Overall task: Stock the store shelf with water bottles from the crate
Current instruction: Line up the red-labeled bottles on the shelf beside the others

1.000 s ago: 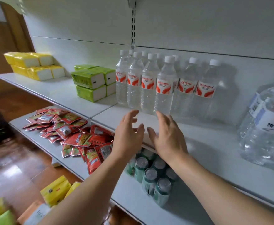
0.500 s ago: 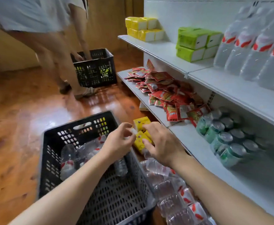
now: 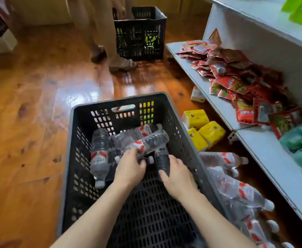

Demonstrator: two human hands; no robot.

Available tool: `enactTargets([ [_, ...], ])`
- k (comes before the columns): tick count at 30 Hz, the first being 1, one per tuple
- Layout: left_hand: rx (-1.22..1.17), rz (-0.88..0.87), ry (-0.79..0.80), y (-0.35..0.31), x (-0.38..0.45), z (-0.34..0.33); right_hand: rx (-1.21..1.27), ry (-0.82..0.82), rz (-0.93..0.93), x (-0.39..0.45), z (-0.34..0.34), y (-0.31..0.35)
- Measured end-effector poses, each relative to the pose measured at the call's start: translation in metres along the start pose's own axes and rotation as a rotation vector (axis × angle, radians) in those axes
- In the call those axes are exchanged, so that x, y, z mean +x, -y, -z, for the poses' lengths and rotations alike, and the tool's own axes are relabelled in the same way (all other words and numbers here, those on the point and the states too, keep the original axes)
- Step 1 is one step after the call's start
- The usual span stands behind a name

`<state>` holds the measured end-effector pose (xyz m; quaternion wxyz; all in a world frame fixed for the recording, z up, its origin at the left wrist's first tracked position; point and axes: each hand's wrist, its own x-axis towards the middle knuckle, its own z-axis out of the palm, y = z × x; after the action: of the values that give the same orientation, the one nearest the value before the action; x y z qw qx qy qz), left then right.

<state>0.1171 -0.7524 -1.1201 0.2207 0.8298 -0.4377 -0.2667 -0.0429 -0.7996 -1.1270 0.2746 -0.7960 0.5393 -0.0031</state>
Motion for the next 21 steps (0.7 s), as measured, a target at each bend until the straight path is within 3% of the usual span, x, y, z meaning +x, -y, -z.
enactTargets([
  [5,0.347,0.005,0.017,0.016,0.050,-0.020,-0.107,-0.024,0.157,0.044,-0.028,0.010],
  [11,0.588,-0.055,-0.047,0.035,0.072,-0.025,-0.320,-0.064,0.321,0.093,-0.038,0.016],
  [16,0.439,-0.080,0.066,0.039,0.069,-0.023,-0.614,-0.002,0.392,0.110,-0.030,0.027],
  [21,0.374,-0.288,0.004,0.045,0.050,0.014,-0.608,-0.045,0.466,0.107,-0.020,0.035],
])
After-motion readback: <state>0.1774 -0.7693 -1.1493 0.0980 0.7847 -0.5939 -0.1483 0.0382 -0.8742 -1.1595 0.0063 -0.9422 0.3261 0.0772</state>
